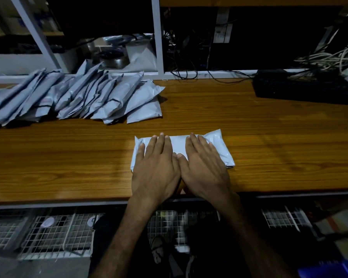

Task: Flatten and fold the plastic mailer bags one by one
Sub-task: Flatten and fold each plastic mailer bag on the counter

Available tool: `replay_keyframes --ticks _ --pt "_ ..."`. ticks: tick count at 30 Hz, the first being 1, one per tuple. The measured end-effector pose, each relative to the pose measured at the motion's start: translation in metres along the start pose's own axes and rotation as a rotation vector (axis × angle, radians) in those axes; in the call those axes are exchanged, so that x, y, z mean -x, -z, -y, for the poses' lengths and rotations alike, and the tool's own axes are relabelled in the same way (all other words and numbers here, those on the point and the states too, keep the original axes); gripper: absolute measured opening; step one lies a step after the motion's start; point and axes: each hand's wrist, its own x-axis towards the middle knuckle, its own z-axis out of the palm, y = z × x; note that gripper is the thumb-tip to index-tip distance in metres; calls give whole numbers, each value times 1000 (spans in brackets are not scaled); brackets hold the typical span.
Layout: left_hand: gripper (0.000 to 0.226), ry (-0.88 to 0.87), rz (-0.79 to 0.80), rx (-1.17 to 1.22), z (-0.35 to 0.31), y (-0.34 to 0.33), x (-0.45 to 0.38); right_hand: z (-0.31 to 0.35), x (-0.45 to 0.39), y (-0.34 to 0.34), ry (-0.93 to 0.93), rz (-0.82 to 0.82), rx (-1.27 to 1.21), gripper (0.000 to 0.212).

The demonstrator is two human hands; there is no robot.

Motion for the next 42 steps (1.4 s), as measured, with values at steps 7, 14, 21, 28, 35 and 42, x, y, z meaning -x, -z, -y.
replay_keyframes --ticks 7,14,21,28,35,42 --pt "76 83 26 30 -4 2 0 -3 1 -4 -54 -32 -18 85" --pt "81 146 15 8 -5 1 0 -5 2 -3 -124 -49 2 78" --pt "89 199 15 26 -3 0 0 -9 1 -4 -184 -73 23 89" --pt "105 230 29 14 9 4 3 -19 5 3 -207 -53 31 95" --pt "118 252 47 10 17 7 5 -29 4 8 -235 -21 66 104" --pt "91 223 60 0 35 11 8 -44 5 11 -192 -12 84 80"
